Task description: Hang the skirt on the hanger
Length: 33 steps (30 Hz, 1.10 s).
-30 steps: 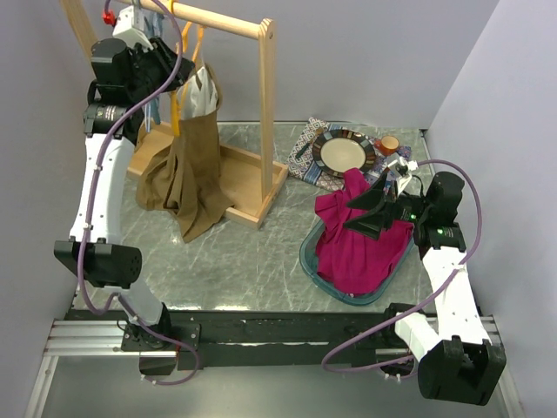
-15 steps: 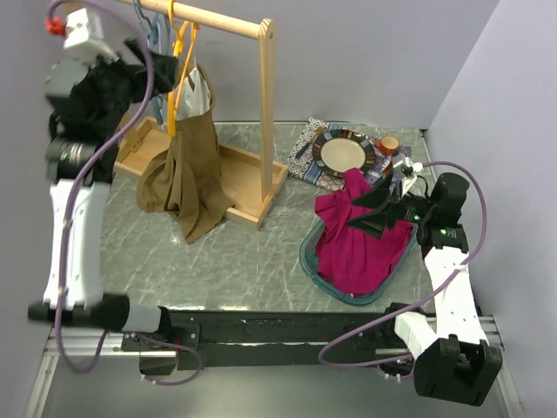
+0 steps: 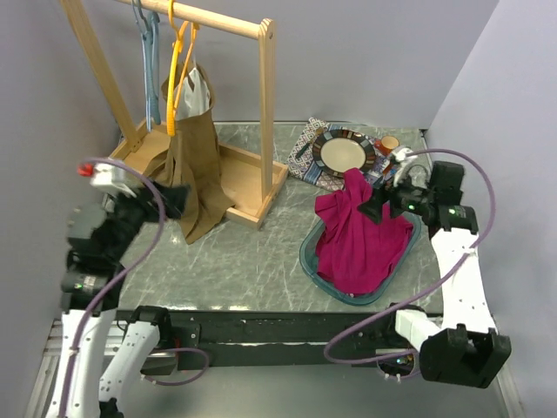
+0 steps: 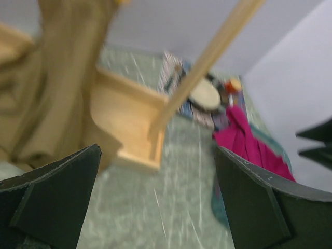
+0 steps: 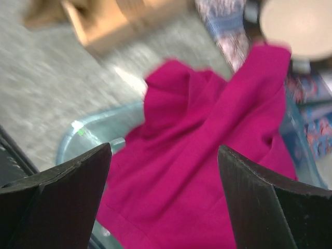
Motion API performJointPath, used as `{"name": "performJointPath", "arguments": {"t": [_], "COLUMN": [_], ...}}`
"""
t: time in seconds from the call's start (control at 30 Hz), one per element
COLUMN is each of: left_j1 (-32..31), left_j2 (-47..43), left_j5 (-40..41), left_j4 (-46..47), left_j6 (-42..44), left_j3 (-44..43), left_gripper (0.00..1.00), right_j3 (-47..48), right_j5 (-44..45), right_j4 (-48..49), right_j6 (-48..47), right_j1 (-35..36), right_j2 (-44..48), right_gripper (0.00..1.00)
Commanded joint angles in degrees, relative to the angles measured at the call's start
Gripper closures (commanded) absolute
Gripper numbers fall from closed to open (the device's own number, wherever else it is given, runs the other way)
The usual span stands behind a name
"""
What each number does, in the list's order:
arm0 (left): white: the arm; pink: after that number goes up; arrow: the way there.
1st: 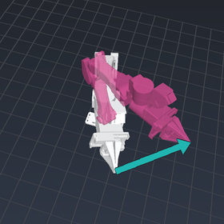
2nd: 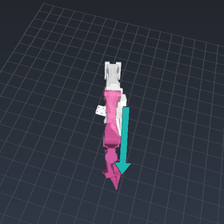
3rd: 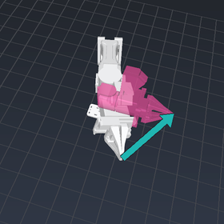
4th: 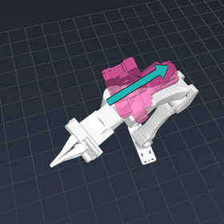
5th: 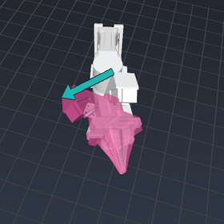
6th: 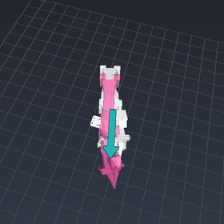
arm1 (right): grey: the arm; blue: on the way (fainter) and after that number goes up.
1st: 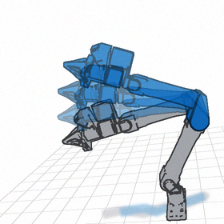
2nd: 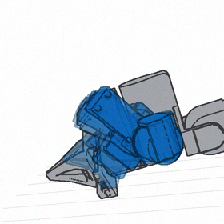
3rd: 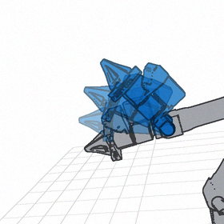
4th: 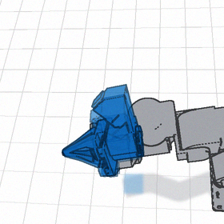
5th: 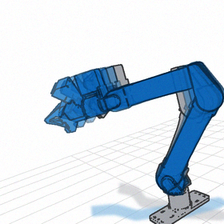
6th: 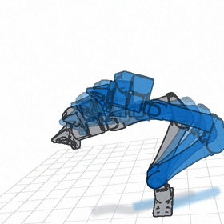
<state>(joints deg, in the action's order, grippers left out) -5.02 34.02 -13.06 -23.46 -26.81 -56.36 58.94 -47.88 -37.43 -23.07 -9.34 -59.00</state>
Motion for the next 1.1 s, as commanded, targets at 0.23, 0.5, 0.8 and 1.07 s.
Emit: {"name": "performJointPath", "arguments": {"t": [0.23,0.5,0.8,1.07], "left_j1": [0.0,0.0,-0.1,0.0], "left_j2": [-11.0,-14.9,-14.9,-12.6], "left_j5": [-11.0,-12.2,-14.3,-21.5], "left_j4": [2.6,2.6,3.5,7.5], "left_j6": [-2.6,-3.2,-3.2,-5.5], "left_j3": [18.5,20.8,21.5,21.8], "left_gripper": [0.03,0.03,0.03,0.03], "right_j3": [0.7,6.5,15.0,43.7], "right_j5": [39.8,40.1,30.8,8.7], "right_j4": [7.2,6.8,1.3,-9.1], "right_j6": [11.3,14.5,8.3,4.0], "right_j1": [17.4,17.4,17.2,17.3], "right_j2": [-14.3,-28.5,-12.3,-5.3], "right_gripper": [0.22,0.59,1.0,1.0]}}
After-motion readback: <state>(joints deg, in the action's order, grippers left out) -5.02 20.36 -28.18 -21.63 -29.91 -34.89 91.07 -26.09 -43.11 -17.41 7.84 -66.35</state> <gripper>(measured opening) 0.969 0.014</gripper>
